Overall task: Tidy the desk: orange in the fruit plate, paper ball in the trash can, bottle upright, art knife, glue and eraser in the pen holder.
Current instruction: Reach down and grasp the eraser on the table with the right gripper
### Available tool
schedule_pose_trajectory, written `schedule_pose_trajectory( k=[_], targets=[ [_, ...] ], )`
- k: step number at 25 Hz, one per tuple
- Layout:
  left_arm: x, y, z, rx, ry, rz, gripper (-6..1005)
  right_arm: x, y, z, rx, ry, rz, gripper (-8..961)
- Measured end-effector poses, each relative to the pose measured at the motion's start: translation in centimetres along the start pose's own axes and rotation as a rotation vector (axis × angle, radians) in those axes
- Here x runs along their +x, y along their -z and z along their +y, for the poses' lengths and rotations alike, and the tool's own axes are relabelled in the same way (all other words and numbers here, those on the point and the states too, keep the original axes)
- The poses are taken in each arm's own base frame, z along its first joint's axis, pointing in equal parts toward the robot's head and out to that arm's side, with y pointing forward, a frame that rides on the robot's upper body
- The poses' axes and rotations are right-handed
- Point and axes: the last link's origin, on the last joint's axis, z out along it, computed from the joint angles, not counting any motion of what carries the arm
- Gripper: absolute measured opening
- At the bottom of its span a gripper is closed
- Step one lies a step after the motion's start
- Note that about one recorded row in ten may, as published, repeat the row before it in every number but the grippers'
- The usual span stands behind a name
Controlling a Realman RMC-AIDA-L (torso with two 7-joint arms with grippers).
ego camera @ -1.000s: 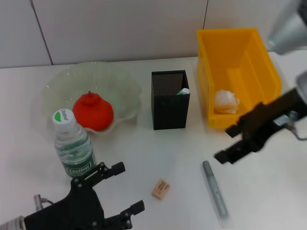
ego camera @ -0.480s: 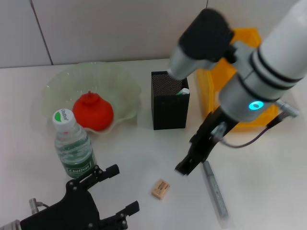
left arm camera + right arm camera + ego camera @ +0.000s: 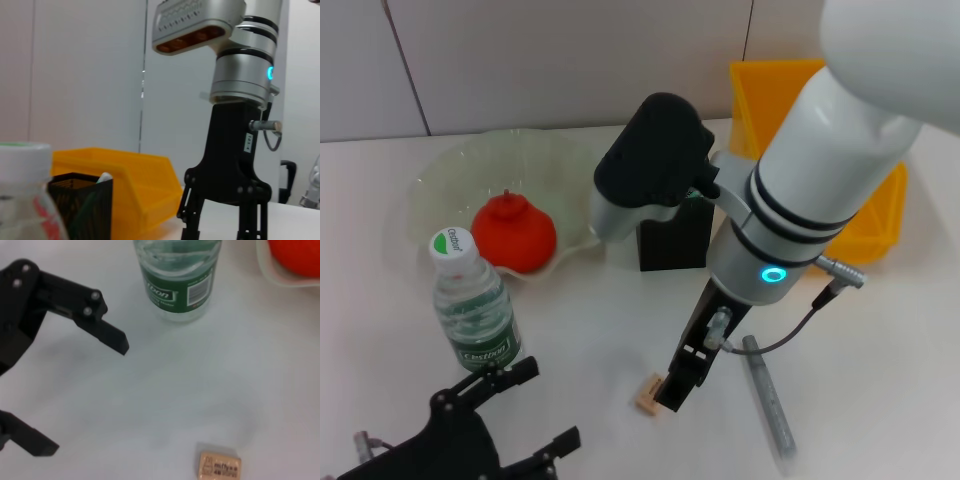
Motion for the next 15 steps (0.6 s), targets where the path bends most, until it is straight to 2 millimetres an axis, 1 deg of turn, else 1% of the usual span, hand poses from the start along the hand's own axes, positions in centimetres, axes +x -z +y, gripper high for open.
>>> schedule_pose_trajectory(
  k=[2, 6, 8, 15],
  targets=[
    [-0.1, 0.4, 0.0, 0.018, 0.006, -0.001, 847, -0.3, -0.5, 0.4, 0.008, -0.006, 0.007, 797],
    [-0.3, 0.9, 0.0, 0.038, 0.015, -0.004, 847, -0.5, -1.1, 0.4, 0.013, -0.026, 0.015, 795],
    [-0.3, 0.9, 0.1, 0.04, 0.016, -0.004, 847, -0.5, -1.2, 0.4, 0.011, -0.033, 0.016, 794],
    [-0.4, 1.0, 0.2, 0.035, 0.01, -0.01, 847, -0.8, -2.7, 0.3, 0.029, -0.064, 0.031, 791]
  ],
)
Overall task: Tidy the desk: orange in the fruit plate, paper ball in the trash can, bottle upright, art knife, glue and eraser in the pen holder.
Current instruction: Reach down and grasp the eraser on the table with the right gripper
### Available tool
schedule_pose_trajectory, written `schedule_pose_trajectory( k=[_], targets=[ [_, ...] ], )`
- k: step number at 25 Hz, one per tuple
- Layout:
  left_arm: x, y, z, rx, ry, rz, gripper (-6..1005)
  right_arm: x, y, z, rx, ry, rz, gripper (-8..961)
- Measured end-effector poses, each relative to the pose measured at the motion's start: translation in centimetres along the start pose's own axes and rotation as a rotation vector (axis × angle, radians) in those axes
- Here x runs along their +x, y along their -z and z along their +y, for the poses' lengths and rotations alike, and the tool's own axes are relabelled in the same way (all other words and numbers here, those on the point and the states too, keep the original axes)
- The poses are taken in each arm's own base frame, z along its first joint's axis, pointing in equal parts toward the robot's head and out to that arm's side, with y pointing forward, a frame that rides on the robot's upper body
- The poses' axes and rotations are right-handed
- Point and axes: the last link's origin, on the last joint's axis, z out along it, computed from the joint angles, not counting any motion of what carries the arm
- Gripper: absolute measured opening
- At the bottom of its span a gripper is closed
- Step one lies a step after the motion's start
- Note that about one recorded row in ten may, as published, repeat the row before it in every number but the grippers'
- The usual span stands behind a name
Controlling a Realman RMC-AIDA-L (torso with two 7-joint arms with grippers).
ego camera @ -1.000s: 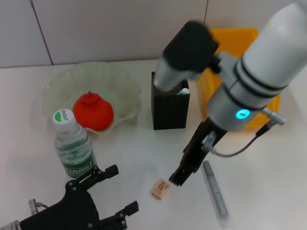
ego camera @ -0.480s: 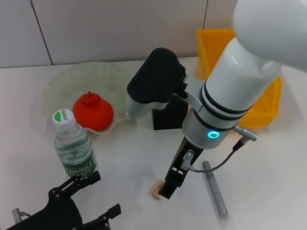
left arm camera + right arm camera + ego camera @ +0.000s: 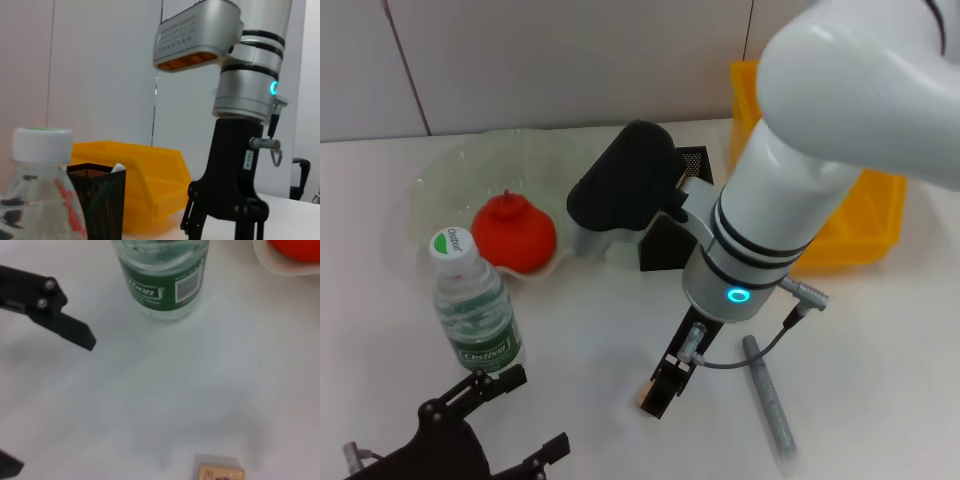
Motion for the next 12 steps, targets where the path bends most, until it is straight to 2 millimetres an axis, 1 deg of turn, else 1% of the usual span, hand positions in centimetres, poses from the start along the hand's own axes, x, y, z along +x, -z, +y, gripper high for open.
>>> schedule_pose_trajectory(
  k=[12],
  targets=[
    [-0.2, 0.0, 0.1, -0.022, -0.006, -0.024, 847, -0.4, -1.4, 0.0, -0.002, -0.005, 0.007, 786]
  ],
)
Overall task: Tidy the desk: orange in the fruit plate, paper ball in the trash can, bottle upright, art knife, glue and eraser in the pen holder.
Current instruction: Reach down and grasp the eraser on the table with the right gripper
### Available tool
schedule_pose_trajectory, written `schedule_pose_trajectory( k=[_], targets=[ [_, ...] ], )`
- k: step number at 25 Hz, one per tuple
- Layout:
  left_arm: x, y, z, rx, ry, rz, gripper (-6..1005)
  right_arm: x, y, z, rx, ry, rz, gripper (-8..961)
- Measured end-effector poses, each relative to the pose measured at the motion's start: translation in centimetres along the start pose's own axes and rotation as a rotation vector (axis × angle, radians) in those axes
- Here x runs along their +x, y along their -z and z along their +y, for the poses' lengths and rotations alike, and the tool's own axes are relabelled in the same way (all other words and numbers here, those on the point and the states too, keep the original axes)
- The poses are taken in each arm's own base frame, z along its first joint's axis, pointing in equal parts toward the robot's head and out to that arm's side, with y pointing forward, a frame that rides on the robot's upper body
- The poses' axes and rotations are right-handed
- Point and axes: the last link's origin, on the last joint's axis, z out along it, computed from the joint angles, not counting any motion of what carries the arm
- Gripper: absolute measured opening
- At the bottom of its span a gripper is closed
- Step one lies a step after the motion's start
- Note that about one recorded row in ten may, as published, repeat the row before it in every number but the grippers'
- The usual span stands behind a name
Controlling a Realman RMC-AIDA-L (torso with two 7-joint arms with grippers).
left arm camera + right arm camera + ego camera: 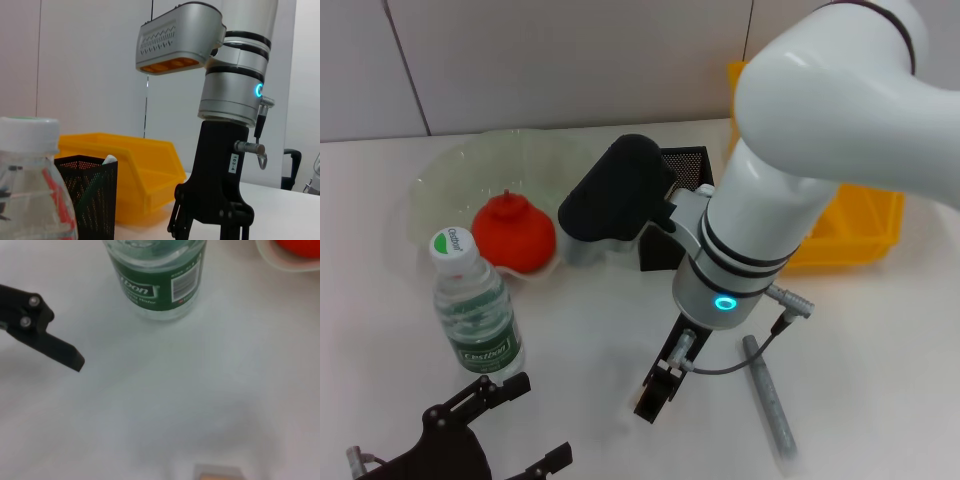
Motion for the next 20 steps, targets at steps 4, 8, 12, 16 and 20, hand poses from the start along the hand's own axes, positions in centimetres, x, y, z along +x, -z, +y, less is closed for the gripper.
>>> schedule_pose_trajectory(
  k=[4, 8, 12, 16, 20],
  targets=[
    [0.01, 0.02, -0.01, 0.0, -0.001, 0.0, 847, -0.2, -0.21, 0.11, -0.004, 0.004, 0.003, 784],
    [0.02, -0.04, -0.02, -0.002, -0.002, 0.0, 847, -0.18, -0.41, 0.07, 0.0, 0.006, 0.006, 783],
    [-0.01, -0.09, 0.06, -0.002, 0.0, 0.001, 847, -0.25, -0.55, 0.03, 0.003, 0.005, 0.0, 781],
    [-0.03, -0.15, 0.14, -0.004, 0.002, 0.002, 847, -0.31, -0.69, 0.05, 0.003, 0.005, -0.006, 779],
    [-0.04, -0.24, 0.21, -0.007, 0.002, 0.003, 847, -0.43, -0.75, 0.23, -0.008, 0.004, -0.008, 778]
  ],
)
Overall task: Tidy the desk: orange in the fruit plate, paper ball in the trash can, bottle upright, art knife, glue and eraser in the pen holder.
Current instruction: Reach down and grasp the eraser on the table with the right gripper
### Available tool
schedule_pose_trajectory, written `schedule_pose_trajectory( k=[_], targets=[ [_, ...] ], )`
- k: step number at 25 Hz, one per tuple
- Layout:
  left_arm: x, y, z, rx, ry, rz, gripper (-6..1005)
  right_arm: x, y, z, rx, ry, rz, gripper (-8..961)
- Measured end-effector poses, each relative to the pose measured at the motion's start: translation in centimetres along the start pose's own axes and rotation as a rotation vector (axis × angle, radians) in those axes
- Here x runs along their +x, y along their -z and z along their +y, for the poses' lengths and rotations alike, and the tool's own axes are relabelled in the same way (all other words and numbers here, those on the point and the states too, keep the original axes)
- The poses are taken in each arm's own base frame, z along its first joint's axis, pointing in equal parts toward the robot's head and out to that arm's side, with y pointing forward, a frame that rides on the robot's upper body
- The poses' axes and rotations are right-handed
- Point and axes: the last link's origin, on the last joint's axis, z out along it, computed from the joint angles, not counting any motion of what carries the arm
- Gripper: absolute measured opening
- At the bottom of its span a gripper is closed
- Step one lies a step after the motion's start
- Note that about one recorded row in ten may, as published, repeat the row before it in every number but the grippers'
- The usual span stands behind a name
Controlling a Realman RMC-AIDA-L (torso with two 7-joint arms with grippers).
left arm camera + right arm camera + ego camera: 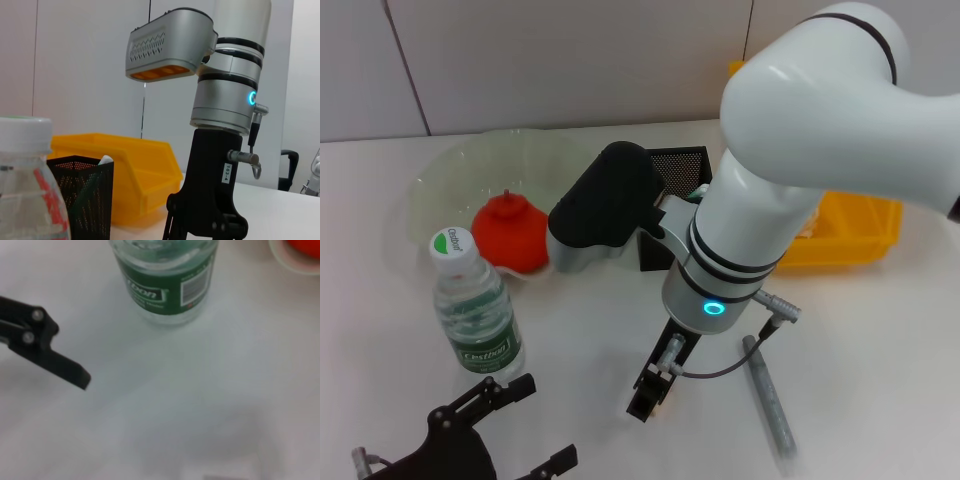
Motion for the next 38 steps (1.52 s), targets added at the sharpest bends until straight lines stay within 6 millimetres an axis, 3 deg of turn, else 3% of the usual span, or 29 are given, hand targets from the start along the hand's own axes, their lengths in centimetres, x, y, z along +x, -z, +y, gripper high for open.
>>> schedule_pose_trajectory(
  k=[2, 7, 38],
  targets=[
    [0.0, -0.01, 0.0, 0.0, 0.0, 0.0, 847, -0.03, -0.02, 0.01, -0.001, 0.0, 0.001, 777],
    [0.02, -0.05, -0.02, 0.001, 0.0, 0.002, 847, -0.05, -0.11, -0.09, 0.0, -0.003, -0.001, 568],
    [0.08, -0.34, 0.02, 0.0, -0.001, 0.007, 847, 0.14, -0.95, -0.06, -0.009, 0.001, 0.019, 512]
  ],
)
